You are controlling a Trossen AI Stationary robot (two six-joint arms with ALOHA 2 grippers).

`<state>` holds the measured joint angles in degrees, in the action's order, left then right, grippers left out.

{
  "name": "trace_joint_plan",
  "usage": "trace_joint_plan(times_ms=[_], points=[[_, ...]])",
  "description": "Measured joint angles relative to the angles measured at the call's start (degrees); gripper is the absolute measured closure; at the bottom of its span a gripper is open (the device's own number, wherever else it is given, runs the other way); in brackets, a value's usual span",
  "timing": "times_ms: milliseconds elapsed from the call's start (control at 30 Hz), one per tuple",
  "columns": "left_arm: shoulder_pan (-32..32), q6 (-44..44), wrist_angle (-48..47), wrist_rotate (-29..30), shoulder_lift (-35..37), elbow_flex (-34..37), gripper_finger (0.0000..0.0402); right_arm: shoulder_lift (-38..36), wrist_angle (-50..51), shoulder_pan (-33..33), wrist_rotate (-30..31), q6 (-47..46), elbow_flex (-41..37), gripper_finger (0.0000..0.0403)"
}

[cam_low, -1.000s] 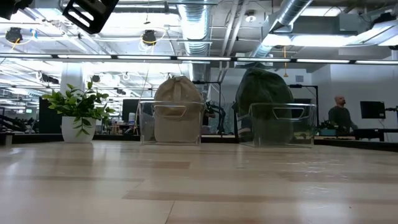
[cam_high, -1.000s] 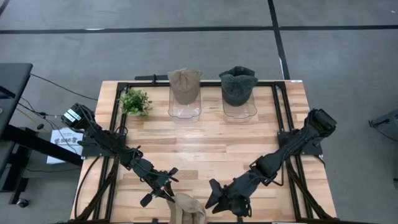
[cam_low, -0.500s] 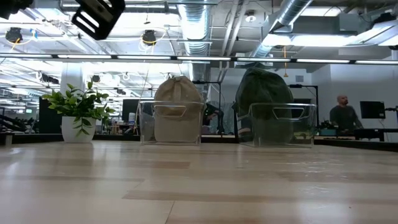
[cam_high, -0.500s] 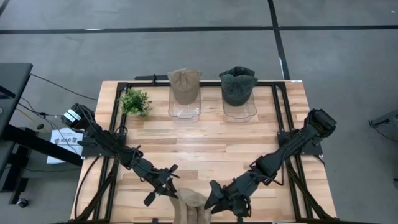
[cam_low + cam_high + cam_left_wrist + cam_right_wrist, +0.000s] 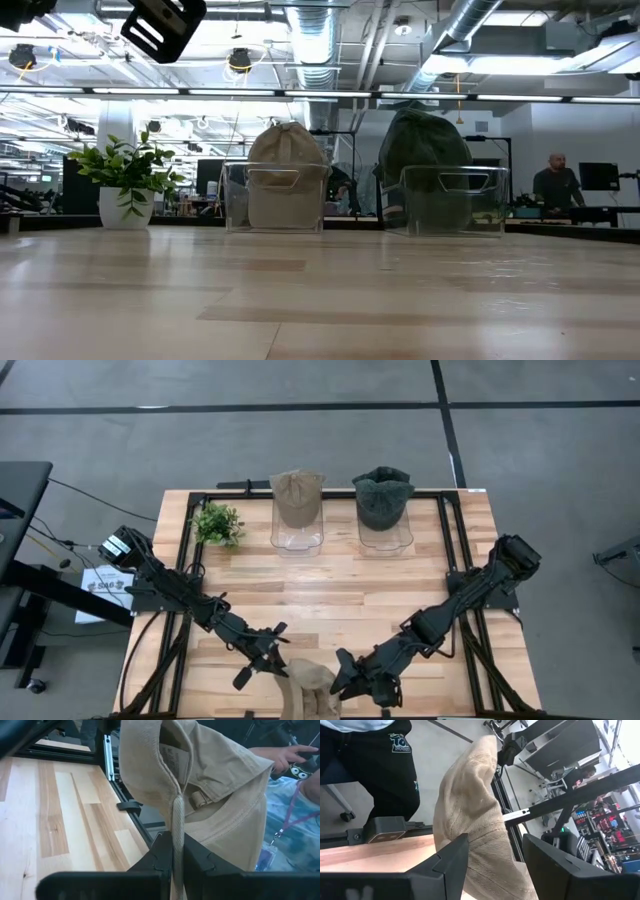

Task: Pick & Place hat
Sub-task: Put the brown cap into the left transparent bin

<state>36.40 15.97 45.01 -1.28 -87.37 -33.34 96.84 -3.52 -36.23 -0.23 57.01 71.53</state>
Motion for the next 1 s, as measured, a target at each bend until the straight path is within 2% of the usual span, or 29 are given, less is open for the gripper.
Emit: trace_joint_plan(times_ms=[233, 367, 500, 667, 867, 1000], points=[[0.0, 0.0, 0.0, 0.0, 0.0, 0.0, 0.038, 0.0, 0.6, 0.5, 0.0, 0.0, 0.0, 0.024], [0.0, 0.0, 0.0, 0.0, 0.0, 0.0, 0.038, 0.0, 1.6, 0.7, 0.0, 0.0, 0.0, 0.0264], [0.0, 0.0, 0.0, 0.0, 0.0, 0.0, 0.038, 0.0, 2.7, 0.7, 0.0, 0.0, 0.0, 0.031], [0.0, 0.0, 0.0, 0.0, 0.0, 0.0, 0.038, 0.0, 3.9, 0.7, -0.7, 1.4, 0.0, 0.0391], [0.0, -0.5, 0.0, 0.0, 0.0, 0.0, 0.038, 0.0, 4.4, 0.7, -1.3, 2.4, 0.0, 0.04], [0.0, -0.7, 0.0, 3.1, 0.0, 0.0, 0.038, 0.0, 4.2, 0.7, -1.4, 2.5, 0.0, 0.0401]])
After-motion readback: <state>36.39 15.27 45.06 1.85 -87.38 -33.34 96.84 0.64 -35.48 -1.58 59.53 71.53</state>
